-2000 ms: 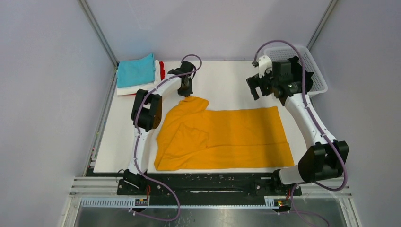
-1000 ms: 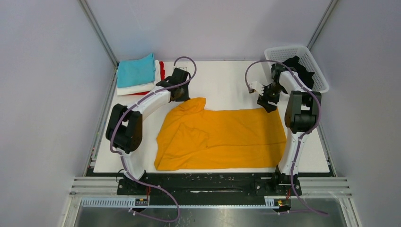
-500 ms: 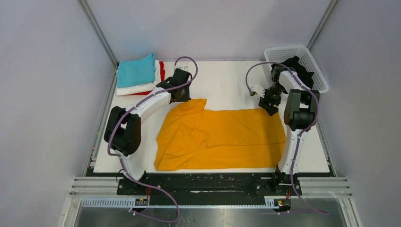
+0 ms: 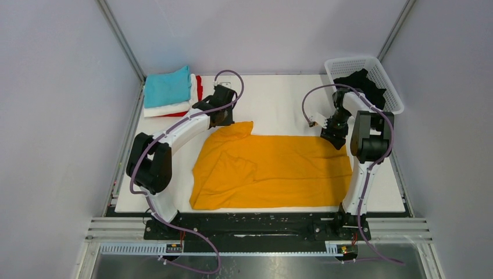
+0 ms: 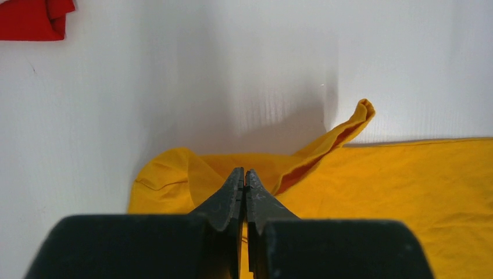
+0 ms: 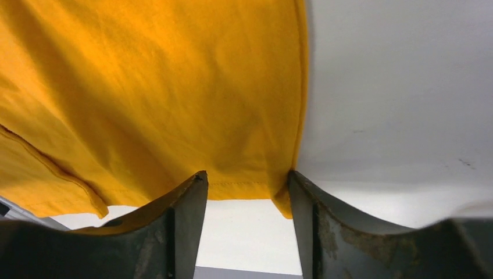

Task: Fold and stack the t-shirts
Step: Grab the side of the flattened tshirt furthest away from the robot with both arms

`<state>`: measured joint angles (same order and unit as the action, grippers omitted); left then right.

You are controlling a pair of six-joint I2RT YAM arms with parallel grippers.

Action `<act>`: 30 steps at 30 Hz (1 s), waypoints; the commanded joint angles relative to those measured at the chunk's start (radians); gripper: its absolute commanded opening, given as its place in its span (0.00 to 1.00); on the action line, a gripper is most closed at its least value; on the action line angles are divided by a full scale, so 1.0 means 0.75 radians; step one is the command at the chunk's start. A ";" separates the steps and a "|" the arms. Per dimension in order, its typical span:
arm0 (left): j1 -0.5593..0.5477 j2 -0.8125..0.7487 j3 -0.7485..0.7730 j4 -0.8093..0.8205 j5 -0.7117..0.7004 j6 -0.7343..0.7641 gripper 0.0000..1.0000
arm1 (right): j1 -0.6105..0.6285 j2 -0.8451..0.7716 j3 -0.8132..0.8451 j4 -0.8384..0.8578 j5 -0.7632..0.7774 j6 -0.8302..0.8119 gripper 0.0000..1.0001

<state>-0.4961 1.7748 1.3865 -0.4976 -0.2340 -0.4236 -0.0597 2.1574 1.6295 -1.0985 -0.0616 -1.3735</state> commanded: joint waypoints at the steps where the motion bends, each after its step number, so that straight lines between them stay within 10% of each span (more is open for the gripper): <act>1: -0.011 -0.056 0.028 0.015 -0.042 -0.018 0.00 | 0.006 -0.084 -0.039 -0.007 0.025 -0.016 0.56; 14: -0.026 -0.122 -0.036 0.041 0.007 0.018 0.00 | 0.033 -0.122 -0.029 0.123 -0.020 -0.019 0.01; 30: -0.167 -0.474 -0.371 -0.012 0.022 -0.013 0.00 | 0.242 -0.678 -0.606 0.322 0.145 -0.193 0.00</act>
<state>-0.5911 1.5105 1.1595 -0.5026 -0.2115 -0.4179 0.1032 1.7714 1.2369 -0.8459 0.0196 -1.4330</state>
